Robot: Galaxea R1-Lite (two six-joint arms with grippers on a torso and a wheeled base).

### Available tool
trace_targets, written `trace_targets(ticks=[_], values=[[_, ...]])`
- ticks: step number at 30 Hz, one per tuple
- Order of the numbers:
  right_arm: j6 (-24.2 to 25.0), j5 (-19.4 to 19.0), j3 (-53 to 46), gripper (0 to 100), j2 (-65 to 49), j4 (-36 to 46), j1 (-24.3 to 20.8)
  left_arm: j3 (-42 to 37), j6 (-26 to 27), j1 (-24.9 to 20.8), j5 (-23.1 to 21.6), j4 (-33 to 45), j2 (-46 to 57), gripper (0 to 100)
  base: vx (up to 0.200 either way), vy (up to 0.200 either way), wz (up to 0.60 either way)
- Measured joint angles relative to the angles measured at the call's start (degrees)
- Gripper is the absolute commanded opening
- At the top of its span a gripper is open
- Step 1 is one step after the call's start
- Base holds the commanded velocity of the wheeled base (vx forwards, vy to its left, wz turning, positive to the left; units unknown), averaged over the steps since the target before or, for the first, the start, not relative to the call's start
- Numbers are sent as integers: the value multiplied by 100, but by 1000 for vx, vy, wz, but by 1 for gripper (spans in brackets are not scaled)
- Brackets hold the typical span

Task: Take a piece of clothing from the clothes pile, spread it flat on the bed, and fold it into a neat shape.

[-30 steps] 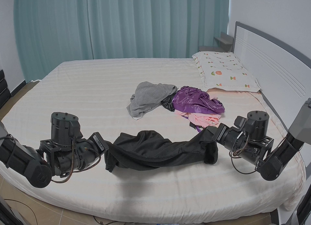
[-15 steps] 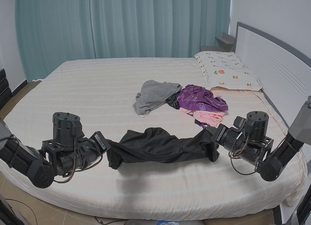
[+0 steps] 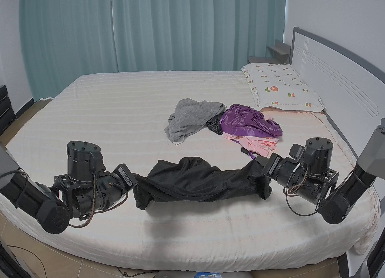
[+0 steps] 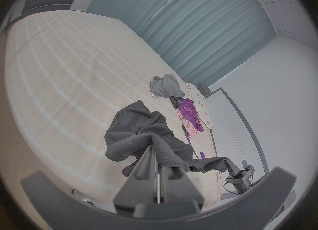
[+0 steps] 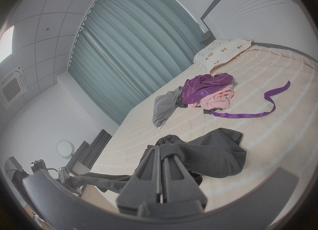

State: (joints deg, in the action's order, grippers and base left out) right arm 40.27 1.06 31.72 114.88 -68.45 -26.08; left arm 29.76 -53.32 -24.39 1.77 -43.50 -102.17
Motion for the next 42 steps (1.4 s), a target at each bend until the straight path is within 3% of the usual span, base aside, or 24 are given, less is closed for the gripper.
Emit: trace_targets(ticks=[9,30,42], values=[[-1,5,0,0,-9,0,6,-11,22,-35,34,1,-17,0,-133,0,0],[-1,6,0,0,-11,0,17,59,-155,-27,63,28,-15,0,0,0,0],[-1,9,-9,0,-5,2,12,117,-221,23,83,66,-9,0,0,200,0]])
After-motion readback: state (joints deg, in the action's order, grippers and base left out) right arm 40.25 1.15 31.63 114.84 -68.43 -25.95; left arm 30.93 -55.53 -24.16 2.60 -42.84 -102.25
